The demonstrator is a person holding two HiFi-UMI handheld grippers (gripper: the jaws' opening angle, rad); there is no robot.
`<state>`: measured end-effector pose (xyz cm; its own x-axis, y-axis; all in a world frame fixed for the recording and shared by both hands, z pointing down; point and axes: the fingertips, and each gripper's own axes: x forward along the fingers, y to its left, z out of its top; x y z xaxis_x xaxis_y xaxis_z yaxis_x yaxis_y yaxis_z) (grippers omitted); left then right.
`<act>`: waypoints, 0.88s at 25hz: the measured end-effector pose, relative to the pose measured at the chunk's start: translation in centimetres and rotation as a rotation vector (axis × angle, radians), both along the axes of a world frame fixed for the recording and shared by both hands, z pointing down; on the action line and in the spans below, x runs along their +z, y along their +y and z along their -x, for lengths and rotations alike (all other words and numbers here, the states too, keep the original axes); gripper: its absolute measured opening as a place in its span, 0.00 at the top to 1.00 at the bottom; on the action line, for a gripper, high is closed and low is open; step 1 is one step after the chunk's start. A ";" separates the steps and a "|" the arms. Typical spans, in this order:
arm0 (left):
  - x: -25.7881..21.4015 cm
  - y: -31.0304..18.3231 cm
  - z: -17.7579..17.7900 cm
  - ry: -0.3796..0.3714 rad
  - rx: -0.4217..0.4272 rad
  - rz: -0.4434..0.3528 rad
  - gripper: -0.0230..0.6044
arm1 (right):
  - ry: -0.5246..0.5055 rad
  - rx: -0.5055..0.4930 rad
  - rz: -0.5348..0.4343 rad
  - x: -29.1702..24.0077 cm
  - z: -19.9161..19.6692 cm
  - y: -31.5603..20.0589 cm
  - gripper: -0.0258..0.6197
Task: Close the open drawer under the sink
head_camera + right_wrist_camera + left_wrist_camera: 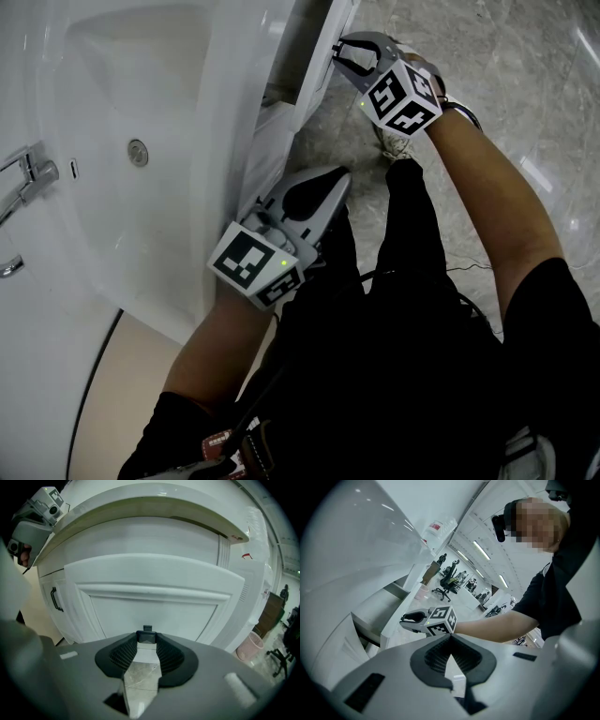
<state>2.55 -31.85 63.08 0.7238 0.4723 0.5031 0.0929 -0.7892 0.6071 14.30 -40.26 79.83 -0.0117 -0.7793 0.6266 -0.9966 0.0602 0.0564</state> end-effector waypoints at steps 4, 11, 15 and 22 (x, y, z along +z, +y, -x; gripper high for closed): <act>0.3 -0.1 0.3 -0.009 0.005 -0.008 0.96 | 0.005 -0.016 -0.003 0.1 0.1 -0.5 0.77; 0.6 -0.2 0.3 -0.010 -0.002 -0.022 0.96 | 0.011 -0.025 -0.014 0.0 -0.1 -1.6 0.77; 0.8 0.0 0.2 -0.009 0.000 -0.024 0.96 | 0.011 -0.028 -0.018 -0.1 0.0 -2.2 0.77; 0.4 -0.3 0.0 0.006 -0.002 -0.019 0.96 | 0.011 -0.041 -0.011 -0.1 0.1 -3.0 0.77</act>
<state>2.54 -32.13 63.45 0.7276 0.4613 0.5077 0.0945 -0.8005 0.5919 14.24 -43.26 79.73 -0.0370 -0.7853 0.6180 -0.9926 0.1006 0.0684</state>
